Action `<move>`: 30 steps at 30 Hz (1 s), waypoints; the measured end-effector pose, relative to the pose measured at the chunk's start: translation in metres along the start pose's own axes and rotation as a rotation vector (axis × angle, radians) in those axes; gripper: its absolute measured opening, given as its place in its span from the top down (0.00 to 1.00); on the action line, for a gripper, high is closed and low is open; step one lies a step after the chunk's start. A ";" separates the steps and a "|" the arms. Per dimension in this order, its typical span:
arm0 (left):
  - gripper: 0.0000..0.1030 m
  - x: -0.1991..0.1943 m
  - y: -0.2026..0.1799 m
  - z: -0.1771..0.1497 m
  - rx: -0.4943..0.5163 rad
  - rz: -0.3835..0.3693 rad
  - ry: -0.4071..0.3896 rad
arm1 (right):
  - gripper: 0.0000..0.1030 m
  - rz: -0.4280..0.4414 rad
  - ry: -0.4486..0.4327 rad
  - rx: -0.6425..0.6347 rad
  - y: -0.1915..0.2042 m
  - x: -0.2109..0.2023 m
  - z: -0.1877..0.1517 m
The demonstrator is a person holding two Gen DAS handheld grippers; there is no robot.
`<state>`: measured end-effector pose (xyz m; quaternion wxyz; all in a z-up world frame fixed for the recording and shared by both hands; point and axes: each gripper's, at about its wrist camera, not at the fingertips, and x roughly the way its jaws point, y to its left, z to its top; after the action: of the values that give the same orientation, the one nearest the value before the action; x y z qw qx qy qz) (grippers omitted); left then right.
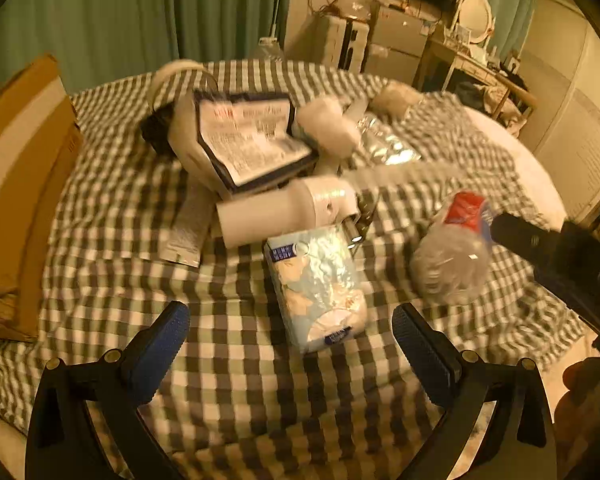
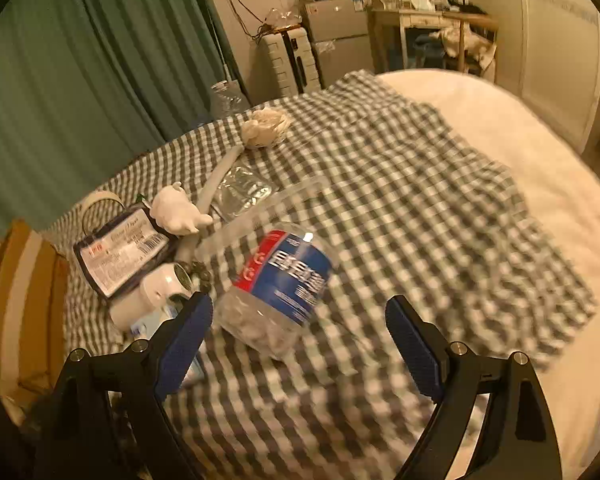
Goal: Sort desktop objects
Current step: 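Move both open tools back toward the items on the checked cloth, then grasp the clear blue-label jar with the right tool while the left grasps the floral tissue pack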
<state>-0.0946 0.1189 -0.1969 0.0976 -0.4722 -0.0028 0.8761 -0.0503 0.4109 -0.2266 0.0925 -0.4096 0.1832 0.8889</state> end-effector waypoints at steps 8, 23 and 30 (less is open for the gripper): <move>0.00 0.043 0.007 0.001 -0.091 0.005 0.056 | 0.14 -0.013 0.053 0.014 0.013 0.043 0.010; 0.27 0.038 0.019 -0.002 -0.105 0.035 0.015 | 0.16 0.073 0.141 0.107 0.007 0.078 0.002; 0.48 0.026 0.042 0.006 -0.115 -0.040 0.061 | 0.26 0.113 0.141 0.067 0.007 0.073 0.004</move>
<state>-0.1205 0.0825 -0.2191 0.0876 -0.5035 -0.0594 0.8575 -0.1026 0.4066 -0.2784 0.0426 -0.4567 0.2420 0.8550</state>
